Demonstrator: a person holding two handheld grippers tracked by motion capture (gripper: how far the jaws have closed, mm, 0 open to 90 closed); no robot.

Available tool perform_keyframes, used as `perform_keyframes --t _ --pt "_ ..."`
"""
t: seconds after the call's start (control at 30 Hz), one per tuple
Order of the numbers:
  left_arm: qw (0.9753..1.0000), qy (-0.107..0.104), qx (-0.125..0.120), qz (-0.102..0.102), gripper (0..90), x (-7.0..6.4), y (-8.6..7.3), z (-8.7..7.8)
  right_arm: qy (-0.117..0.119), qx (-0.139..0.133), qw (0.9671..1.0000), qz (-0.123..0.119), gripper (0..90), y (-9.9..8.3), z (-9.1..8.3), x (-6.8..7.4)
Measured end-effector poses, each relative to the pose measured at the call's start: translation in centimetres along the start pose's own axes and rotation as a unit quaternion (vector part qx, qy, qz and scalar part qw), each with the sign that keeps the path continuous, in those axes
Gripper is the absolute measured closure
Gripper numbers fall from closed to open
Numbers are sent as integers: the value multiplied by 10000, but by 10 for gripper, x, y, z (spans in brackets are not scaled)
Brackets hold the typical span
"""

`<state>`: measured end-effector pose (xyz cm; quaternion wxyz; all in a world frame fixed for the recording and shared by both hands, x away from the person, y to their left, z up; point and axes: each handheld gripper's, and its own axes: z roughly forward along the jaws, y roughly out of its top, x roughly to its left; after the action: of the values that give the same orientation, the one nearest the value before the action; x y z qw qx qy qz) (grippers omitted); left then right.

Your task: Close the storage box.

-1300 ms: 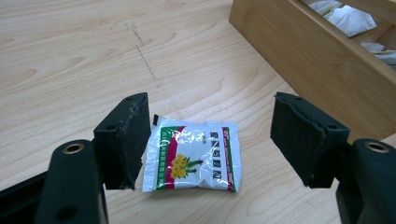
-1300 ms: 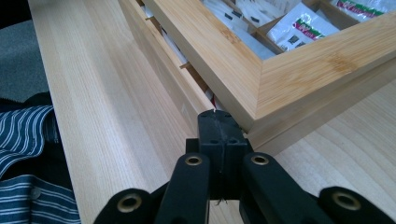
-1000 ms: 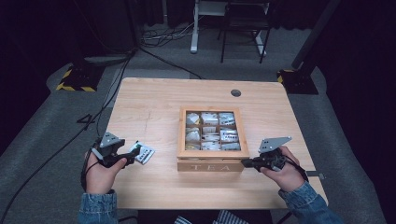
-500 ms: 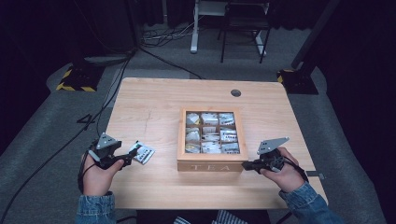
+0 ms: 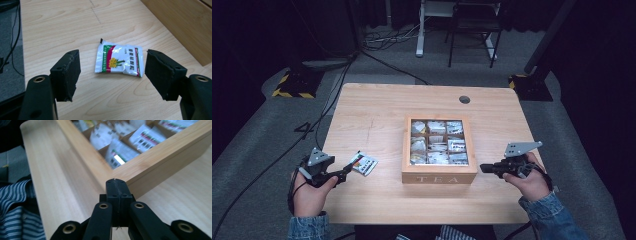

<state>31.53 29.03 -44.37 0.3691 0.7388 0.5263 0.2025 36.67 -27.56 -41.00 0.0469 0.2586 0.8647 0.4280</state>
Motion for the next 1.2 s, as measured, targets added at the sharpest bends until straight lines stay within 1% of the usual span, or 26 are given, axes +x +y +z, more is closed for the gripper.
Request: perform_keyframes --t 0.1,0.17,0.2,0.23,0.27,0.3,0.33,0.4,0.43,0.47,0.53,0.63,0.73,0.83,0.9,0.97,1.1,1.17,1.2 --pt "10000 86 46 -11 293 3 -4 -3 -169 -163 9997 37 900 1 -5 -6" --pt "9998 169 94 -17 292 5 -7 -5 -318 -282 9991 47 900 2 -9 -10" --pt "9998 179 115 -6 291 6 -8 -5 -443 -358 9984 50 900 2 -12 -13" --pt "9997 213 143 -4 289 7 -8 -5 -487 -383 9980 89 900 2 -14 -15" --pt "9996 221 158 -45 288 8 -9 -6 -539 -423 9976 130 900 1 -16 -18" --pt "9995 245 174 -23 287 10 -10 -5 -579 -442 9972 165 900 0 -17 -20" --pt "9995 248 197 -62 284 10 -11 -5 -686 -465 9964 198 900 -2 -20 -24" --pt "9993 268 254 -59 281 12 -13 -4 -905 -496 9943 249 900 -5 -23 -31" --pt "9992 258 307 -92 280 13 -14 -3 -964 -500 9937 278 900 -7 -24 -33" --pt "9991 280 318 -73 278 14 -15 -2 -1089 -511 9922 318 900 -10 -26 -38" --pt "9988 285 397 -83 276 16 -17 0 -1235 -554 9899 418 900 -14 -29 -46" --pt "9982 280 516 -89 274 19 -20 2 -1394 -601 9867 579 900 -23 -32 -58" --pt "9978 297 590 -106 272 21 -23 5 -1520 -608 9838 730 900 -31 -33 -67" --pt "9973 294 660 -127 265 23 -25 8 -1582 -624 9817 853 900 -39 -34 -75" --pt "9974 245 660 -123 251 25 -27 10 -1541 -683 9816 896 900 -45 -34 -81" --pt "9973 190 692 -129 240 27 -28 12 -1580 -676 9806 939 900 -51 -34 -84" --pt "9963 213 823 -105 236 29 -30 16 -1690 -554 9788 1015 900 -63 -31 -90" --pt "9958 187 892 -71 235 30 -31 17 -1725 -525 9780 1048 900 -68 -30 -92" --pt "9955 141 934 -106 233 30 -31 18 -1760 -499 9779 1009 900 -70 -29 -93"
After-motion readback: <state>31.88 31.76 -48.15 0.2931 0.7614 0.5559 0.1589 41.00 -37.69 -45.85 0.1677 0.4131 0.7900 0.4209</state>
